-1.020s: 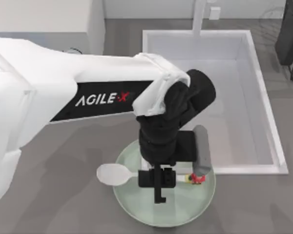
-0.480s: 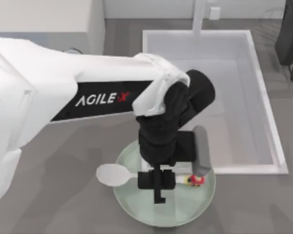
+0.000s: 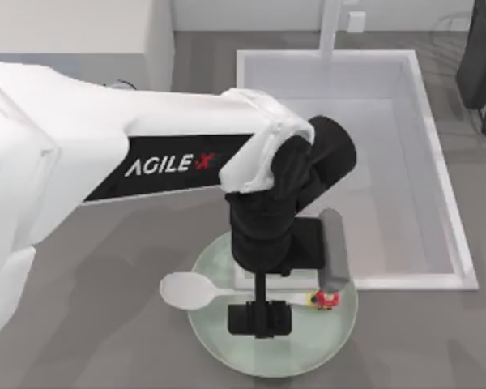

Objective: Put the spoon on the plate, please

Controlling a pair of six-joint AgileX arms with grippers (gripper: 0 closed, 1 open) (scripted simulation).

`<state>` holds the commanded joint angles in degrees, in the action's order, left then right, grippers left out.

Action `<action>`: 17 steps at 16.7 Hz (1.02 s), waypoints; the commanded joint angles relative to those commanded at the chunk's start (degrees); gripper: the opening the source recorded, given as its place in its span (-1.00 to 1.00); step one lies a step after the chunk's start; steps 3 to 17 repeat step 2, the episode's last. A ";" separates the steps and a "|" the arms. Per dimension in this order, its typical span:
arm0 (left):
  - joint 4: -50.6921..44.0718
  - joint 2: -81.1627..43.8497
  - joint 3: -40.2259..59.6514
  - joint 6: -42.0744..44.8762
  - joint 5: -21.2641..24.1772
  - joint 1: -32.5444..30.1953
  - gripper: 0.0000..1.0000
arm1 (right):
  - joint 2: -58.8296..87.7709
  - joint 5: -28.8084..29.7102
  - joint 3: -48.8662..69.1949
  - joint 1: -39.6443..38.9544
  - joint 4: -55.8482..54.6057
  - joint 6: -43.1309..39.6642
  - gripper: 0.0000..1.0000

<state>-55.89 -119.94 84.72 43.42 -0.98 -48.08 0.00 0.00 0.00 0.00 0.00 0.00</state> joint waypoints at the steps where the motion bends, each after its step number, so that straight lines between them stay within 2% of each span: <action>1: 0.00 0.00 0.00 0.00 0.00 0.00 1.00 | 0.00 0.00 0.00 0.00 0.00 0.00 1.00; 17: 0.00 0.00 0.00 0.00 0.00 0.00 1.00 | 0.00 0.00 0.00 0.00 0.00 0.00 1.00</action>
